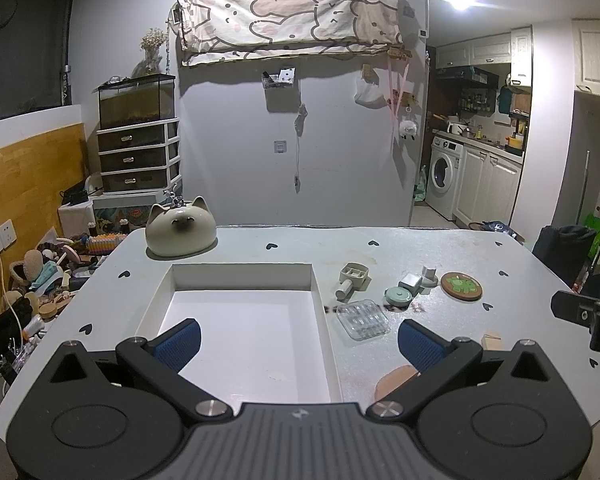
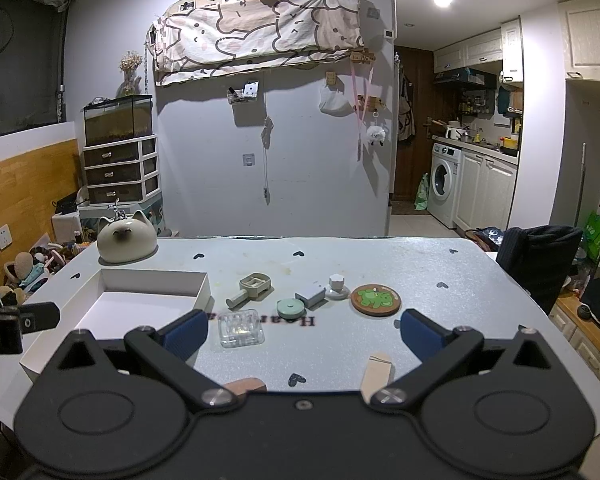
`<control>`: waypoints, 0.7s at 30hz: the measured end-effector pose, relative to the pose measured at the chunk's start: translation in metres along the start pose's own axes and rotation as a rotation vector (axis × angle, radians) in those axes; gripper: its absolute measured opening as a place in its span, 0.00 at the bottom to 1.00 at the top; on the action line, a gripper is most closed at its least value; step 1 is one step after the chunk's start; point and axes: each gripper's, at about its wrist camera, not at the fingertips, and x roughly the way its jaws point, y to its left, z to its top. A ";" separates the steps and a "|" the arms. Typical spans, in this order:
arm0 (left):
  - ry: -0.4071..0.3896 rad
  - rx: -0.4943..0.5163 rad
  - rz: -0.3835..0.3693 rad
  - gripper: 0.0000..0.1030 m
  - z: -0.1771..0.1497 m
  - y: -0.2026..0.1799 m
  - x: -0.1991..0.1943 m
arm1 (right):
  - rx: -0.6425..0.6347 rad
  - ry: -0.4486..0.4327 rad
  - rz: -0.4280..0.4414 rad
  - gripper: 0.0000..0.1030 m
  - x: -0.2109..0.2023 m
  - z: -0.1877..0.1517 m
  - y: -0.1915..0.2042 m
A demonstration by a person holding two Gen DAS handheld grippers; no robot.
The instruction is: Organize rigid objects
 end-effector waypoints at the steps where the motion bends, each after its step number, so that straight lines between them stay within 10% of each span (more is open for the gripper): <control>1: 0.000 0.000 0.000 1.00 0.000 0.000 0.000 | 0.000 0.000 0.000 1.00 0.000 0.000 0.000; 21: 0.002 -0.002 -0.003 1.00 -0.005 -0.004 0.002 | 0.000 0.001 -0.001 1.00 0.000 0.000 0.000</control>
